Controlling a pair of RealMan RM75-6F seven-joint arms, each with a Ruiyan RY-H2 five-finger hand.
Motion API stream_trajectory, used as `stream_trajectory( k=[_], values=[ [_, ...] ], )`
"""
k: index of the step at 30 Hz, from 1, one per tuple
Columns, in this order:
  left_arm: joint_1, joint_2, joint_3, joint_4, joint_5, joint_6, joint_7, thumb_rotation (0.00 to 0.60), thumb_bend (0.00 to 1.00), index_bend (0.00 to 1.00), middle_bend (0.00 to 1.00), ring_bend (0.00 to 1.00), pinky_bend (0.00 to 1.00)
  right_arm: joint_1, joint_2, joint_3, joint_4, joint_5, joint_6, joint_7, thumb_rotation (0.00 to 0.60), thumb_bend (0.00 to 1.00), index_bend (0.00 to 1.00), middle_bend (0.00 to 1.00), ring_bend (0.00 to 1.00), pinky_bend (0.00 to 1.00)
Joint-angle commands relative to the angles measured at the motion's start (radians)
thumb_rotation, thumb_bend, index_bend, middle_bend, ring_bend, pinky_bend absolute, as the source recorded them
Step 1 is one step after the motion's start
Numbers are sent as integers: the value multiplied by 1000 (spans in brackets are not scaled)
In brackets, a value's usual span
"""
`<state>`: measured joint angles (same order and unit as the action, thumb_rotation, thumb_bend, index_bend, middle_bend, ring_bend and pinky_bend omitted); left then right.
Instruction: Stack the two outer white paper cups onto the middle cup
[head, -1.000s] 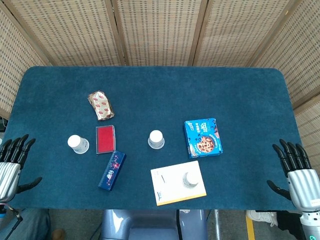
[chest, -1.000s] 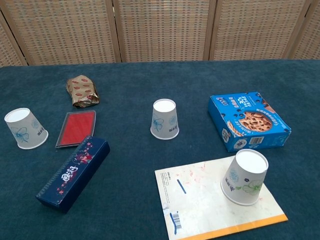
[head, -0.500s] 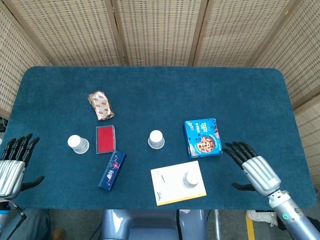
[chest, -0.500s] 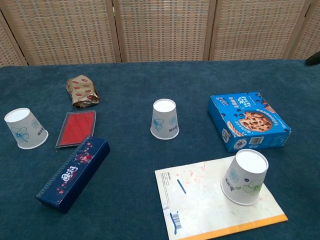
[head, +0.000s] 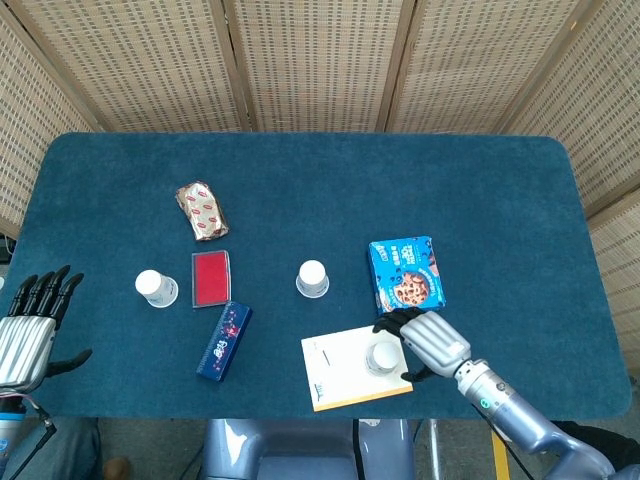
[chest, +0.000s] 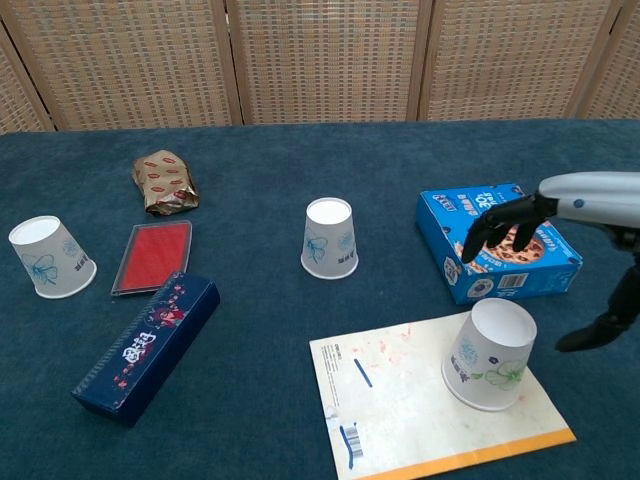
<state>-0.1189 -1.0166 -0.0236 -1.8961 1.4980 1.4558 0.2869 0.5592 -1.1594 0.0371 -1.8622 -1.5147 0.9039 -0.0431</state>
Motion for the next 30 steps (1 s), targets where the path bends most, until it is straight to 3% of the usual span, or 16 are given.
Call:
stream_trajectory(
  k=[1, 21, 27, 30],
  values=[
    [1, 1, 2, -1, 3, 0, -2, 600, 0, 0, 0, 0, 0, 19, -45, 6, 9, 50, -29, -59, 600, 242, 311, 328, 263, 325],
    [-1, 4, 5, -1, 2, -11, -7, 600, 0, 0, 0, 0, 0, 34, -135, -1, 53, 114, -21, -116, 600, 410, 455, 473, 415, 487],
    [-7, 8, -1, 0, -16, -24, -20, 600, 0, 0, 0, 0, 0, 51, -83, 50, -19, 102, 16, -104, 600, 425, 461, 477, 419, 490],
    [-14, 11, -8, 2, -35, -37, -28, 600, 0, 0, 0, 0, 0, 85, -48, 119, -61, 131, 28, -126, 600, 426, 463, 479, 419, 490]
  ],
)
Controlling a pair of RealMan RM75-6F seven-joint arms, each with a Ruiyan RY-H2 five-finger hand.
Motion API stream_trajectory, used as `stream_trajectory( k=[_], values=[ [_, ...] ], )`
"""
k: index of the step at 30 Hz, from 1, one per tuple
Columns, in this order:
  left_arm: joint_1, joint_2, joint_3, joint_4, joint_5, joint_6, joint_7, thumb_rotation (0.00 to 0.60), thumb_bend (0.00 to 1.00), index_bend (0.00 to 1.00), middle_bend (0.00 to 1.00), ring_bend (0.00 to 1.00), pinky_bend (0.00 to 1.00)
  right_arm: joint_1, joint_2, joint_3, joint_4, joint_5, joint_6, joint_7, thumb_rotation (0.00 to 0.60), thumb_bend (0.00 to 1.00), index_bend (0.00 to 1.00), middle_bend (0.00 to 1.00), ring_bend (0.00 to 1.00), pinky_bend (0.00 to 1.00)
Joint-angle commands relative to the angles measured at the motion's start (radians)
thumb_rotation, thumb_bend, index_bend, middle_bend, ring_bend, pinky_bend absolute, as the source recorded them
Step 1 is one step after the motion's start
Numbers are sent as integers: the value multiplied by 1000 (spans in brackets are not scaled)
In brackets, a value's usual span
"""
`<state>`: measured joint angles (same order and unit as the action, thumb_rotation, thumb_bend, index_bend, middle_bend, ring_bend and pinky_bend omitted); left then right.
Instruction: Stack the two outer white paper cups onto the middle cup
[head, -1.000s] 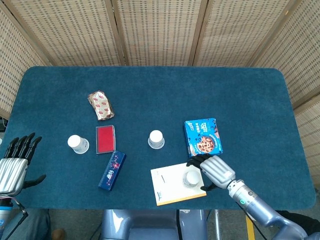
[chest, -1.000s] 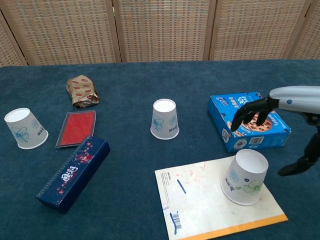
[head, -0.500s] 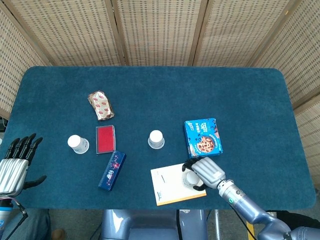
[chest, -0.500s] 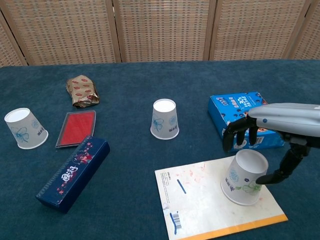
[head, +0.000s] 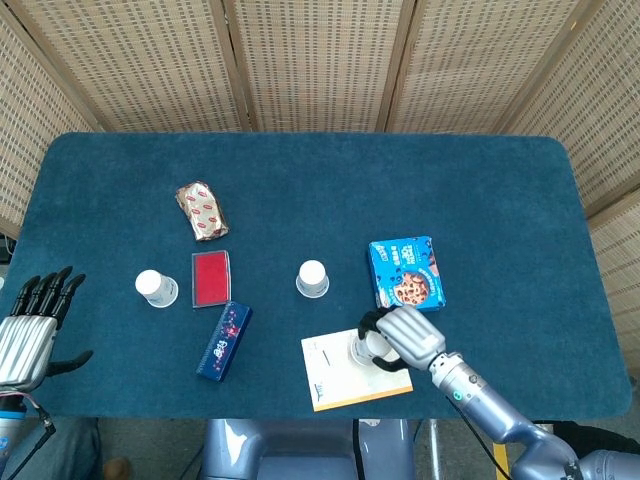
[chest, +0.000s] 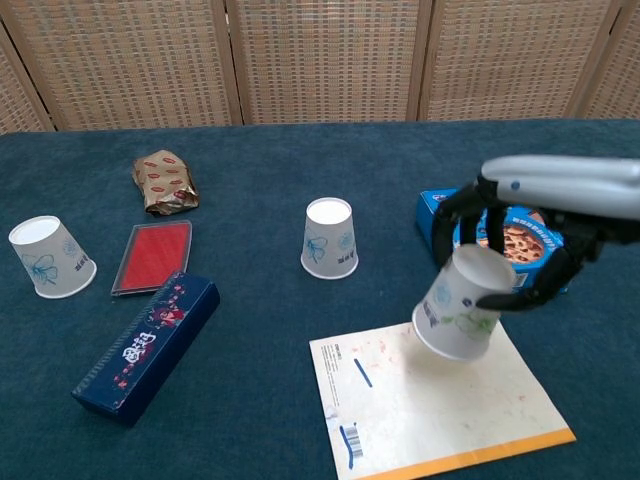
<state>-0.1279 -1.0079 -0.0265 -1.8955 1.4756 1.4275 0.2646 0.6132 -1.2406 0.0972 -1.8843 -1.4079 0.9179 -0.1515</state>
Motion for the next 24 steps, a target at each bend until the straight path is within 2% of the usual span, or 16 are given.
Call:
stream_trajectory(
  k=[1, 7, 9, 14, 24],
  values=[
    [-8, 3, -8, 2, -20, -14, -9, 600, 0, 0, 0, 0, 0, 47, 40, 84, -47, 47, 11, -33, 600, 426, 464, 480, 420, 490],
    [-22, 2, -20, 6, -58, -39, -9, 600, 0, 0, 0, 0, 0, 159, 10, 188, -19, 224, -37, -130, 600, 433, 464, 481, 423, 491],
    [-27, 1, -23, 7, -72, -48, -6, 600, 0, 0, 0, 0, 0, 194, -19, 204, 9, 277, -44, -160, 600, 436, 465, 481, 423, 493],
    [-39, -2, -34, 14, -109, -70, -5, 600, 0, 0, 0, 0, 0, 260, -96, 216, 86, 377, -49, -215, 600, 442, 464, 481, 426, 502],
    [-61, 2, -47, 24, -165, -111, -19, 600, 0, 0, 0, 0, 0, 347, -196, 218, 208, 491, -65, -247, 600, 445, 465, 481, 429, 505]
  ],
)
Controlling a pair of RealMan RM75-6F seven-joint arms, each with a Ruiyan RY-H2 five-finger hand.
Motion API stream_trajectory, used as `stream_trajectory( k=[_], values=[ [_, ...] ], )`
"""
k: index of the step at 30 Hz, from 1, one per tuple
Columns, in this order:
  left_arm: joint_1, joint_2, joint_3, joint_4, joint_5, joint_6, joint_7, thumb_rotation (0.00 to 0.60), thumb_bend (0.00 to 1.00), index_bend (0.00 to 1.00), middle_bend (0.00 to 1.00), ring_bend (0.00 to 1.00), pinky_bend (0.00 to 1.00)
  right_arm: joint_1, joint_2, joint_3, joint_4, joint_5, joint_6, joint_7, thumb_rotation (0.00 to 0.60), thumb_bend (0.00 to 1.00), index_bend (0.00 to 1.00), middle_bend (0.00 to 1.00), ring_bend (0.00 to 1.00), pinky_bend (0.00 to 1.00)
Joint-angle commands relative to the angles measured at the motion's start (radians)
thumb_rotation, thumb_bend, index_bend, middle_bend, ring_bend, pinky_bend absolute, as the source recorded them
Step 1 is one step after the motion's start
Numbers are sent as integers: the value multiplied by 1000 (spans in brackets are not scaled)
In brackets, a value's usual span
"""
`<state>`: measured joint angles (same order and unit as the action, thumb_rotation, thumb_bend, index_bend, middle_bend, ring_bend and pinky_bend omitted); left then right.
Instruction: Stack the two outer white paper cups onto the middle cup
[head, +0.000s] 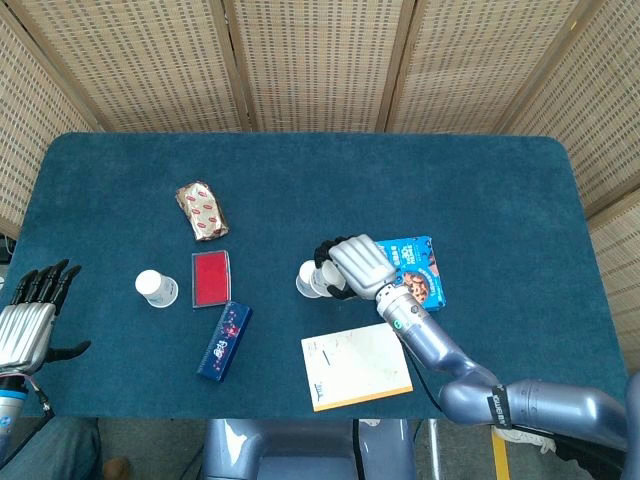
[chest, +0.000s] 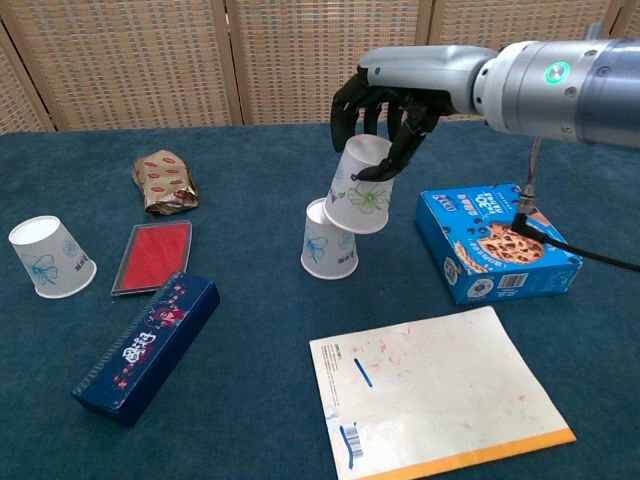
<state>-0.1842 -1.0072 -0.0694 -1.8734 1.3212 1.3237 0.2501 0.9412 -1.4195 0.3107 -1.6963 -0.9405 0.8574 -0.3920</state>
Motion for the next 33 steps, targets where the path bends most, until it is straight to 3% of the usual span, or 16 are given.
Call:
stream_trajectory(
  k=[1, 19, 21, 23, 25, 27, 33],
  values=[
    [-7, 3, -6, 3, -17, -10, -8, 600, 0, 0, 0, 0, 0, 28, -21, 6, 27, 36, -6, -10, 600, 445, 465, 482, 429, 505],
    [-20, 6, -9, 11, -49, -28, -20, 600, 0, 0, 0, 0, 0, 102, -75, -4, 84, 123, 10, -47, 600, 434, 463, 478, 429, 503],
    [-21, 6, -10, 12, -52, -29, -23, 600, 0, 0, 0, 0, 0, 110, -84, -4, 90, 126, 14, -48, 600, 422, 441, 445, 406, 459],
    [-23, 7, -10, 13, -56, -31, -25, 600, 0, 0, 0, 0, 0, 117, -90, -8, 95, 129, 5, -43, 600, 331, 358, 357, 322, 335],
    [-24, 8, -10, 14, -58, -34, -28, 600, 0, 0, 0, 0, 0, 124, -90, -12, 99, 135, -18, -33, 600, 134, 199, 209, 193, 198],
    [-24, 9, -8, 14, -58, -35, -29, 600, 0, 0, 0, 0, 0, 127, -90, -17, 103, 129, -19, -33, 600, 30, 95, 117, 122, 141],
    [-26, 9, -4, 13, -54, -37, -30, 600, 0, 0, 0, 0, 0, 125, -92, -28, 98, 93, 12, -36, 600, 0, 41, 64, 76, 98]
  ],
)
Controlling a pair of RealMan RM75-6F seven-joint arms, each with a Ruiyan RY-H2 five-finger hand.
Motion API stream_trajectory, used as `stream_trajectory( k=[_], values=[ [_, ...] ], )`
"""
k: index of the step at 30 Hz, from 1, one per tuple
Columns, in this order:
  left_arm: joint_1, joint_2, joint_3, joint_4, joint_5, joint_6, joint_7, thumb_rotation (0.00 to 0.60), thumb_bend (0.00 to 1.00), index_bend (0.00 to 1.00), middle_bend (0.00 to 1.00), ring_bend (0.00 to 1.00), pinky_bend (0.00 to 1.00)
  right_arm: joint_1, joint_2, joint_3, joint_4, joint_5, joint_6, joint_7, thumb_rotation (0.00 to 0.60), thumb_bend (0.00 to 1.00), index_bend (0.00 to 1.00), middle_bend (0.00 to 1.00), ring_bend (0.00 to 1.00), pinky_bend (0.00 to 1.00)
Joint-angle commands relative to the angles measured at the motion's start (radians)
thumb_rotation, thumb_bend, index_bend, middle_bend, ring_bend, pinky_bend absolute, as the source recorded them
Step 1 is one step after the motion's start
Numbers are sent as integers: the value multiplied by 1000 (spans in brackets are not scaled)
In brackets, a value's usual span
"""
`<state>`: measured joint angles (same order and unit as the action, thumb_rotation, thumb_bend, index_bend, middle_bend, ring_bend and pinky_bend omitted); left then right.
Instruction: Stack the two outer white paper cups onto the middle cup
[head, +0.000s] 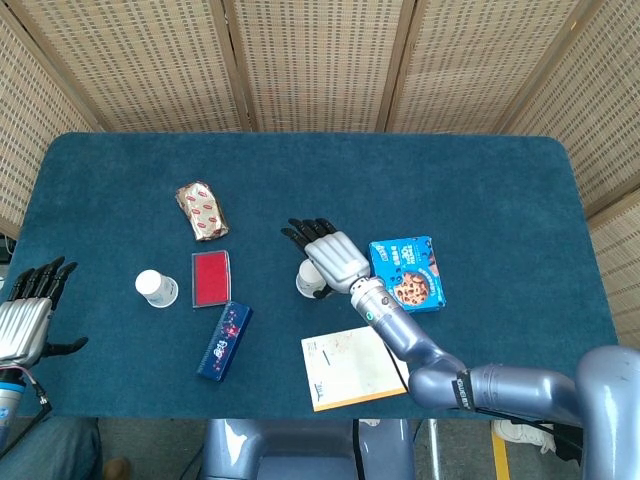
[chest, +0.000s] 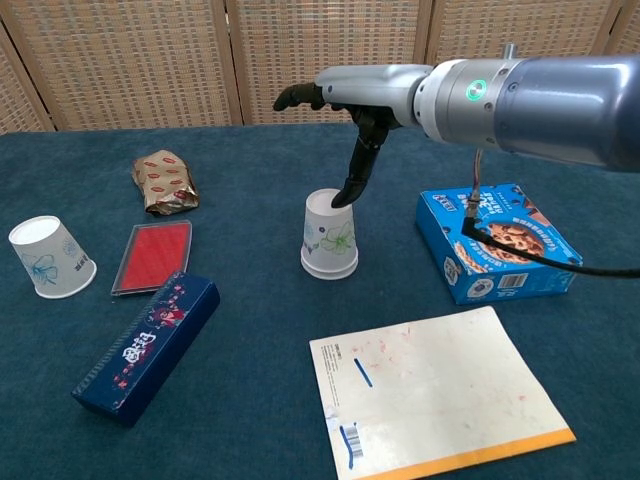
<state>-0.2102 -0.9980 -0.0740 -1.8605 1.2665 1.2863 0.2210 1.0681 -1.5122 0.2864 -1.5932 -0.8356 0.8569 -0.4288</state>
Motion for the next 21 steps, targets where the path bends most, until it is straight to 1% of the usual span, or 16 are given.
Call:
stream_trajectory(
  k=[1, 4, 5, 7, 9, 10, 11, 13, 15, 17, 18, 19, 21],
  values=[
    [1, 1, 1, 0, 1, 2, -2, 600, 0, 0, 0, 0, 0, -10, 15, -2, -18, -27, 30, 2, 600, 0, 44, 64, 76, 92],
    [1, 1, 2, 3, 5, 3, -9, 600, 0, 0, 0, 0, 0, -63, 88, -30, -76, -112, 71, 30, 600, 0, 58, 65, 77, 74],
    [0, 1, 2, 5, 7, 3, -10, 600, 0, 0, 0, 0, 0, -75, 101, -38, -81, -134, 78, 41, 600, 0, 65, 65, 76, 60],
    [-1, -2, 4, 9, 11, 2, -11, 600, 0, 0, 0, 0, 0, -118, 145, -69, -87, -223, 101, 87, 600, 0, 86, 73, 76, 18],
    [-4, -9, 7, 18, 22, 0, -13, 600, 0, 0, 0, 0, 0, -181, 198, -128, -46, -407, 162, 169, 600, 0, 115, 91, 75, 0],
    [-6, -16, 8, 28, 30, 1, -13, 600, 0, 0, 0, 0, 0, -227, 225, -174, -2, -541, 229, 253, 600, 0, 126, 97, 75, 0],
    [-8, -22, 8, 34, 33, 1, -12, 600, 0, 0, 0, 0, 0, -255, 237, -202, 35, -614, 274, 318, 600, 0, 137, 105, 74, 0],
    [-13, -34, 7, 47, 40, 0, -9, 600, 0, 0, 0, 0, 0, -315, 258, -253, 110, -721, 369, 449, 600, 0, 143, 110, 74, 0],
    [-20, -44, 5, 60, 45, -2, -8, 600, 0, 0, 0, 0, 0, -362, 273, -284, 147, -760, 428, 515, 600, 0, 141, 101, 66, 0],
    [-29, -53, 0, 73, 46, -9, -6, 600, 0, 0, 0, 0, 0, -410, 291, -310, 154, -764, 465, 536, 600, 0, 116, 65, 32, 0],
    [-38, -61, -6, 89, 41, -17, 2, 600, 0, 0, 0, 0, 0, -455, 309, -332, 141, -756, 495, 530, 600, 0, 88, 35, 12, 0],
    [-46, -69, -10, 103, 38, -23, 8, 600, 0, 0, 0, 0, 0, -483, 321, -344, 125, -756, 517, 519, 600, 0, 56, 13, 1, 0],
    [-70, -87, -21, 145, 36, -44, 23, 600, 0, 0, 0, 0, 0, -538, 339, -363, 87, -747, 555, 493, 600, 0, 15, 0, 0, 0]
  ],
)
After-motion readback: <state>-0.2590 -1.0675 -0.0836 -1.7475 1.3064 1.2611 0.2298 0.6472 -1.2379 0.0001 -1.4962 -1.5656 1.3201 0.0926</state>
